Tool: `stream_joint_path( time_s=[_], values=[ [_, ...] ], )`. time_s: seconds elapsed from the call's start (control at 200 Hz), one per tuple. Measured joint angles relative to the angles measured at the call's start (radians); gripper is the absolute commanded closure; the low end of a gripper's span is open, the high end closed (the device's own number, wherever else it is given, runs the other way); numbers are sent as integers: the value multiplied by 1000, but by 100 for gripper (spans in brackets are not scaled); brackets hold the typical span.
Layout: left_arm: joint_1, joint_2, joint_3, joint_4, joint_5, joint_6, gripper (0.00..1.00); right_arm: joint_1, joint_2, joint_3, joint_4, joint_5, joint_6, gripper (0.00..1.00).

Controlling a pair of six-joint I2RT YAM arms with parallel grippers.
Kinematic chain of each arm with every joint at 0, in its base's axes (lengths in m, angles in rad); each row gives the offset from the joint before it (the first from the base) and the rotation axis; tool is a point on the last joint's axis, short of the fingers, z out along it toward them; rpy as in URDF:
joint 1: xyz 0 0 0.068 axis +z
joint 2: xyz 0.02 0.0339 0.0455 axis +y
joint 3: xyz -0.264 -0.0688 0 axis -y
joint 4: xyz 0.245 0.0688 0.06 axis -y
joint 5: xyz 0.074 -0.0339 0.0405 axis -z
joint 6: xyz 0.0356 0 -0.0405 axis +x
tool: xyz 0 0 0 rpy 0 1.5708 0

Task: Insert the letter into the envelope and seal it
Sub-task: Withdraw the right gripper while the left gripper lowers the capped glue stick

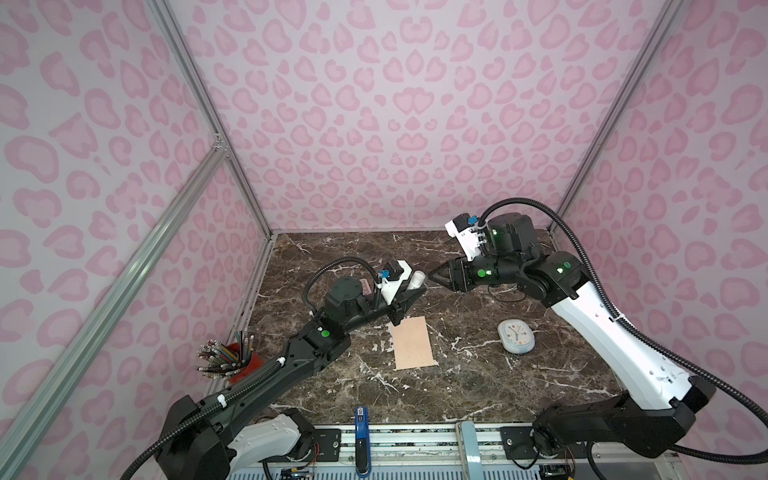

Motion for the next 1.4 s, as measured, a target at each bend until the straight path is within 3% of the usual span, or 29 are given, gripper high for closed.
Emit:
stream_joint_path(
  time_s=[0.195,0.495,0.875,1.09,1.4],
  values=[
    [1,-48,-51,-12,-37,-18,96,-19,-94,-107,96,46,23,56],
    [2,-118,-114,-85,-118,-63,96,-22,-235,-407,319,117,18,56],
    [3,-226,-234,-251,-302,-206,96,-5,-255,-641,497,207,-13,56],
    [3,-215,-235,-362,-398,-292,96,52,-261,-738,600,252,-40,56],
    [21,-59,-217,-525,-514,-470,96,133,-237,-800,650,304,-76,56]
  ],
)
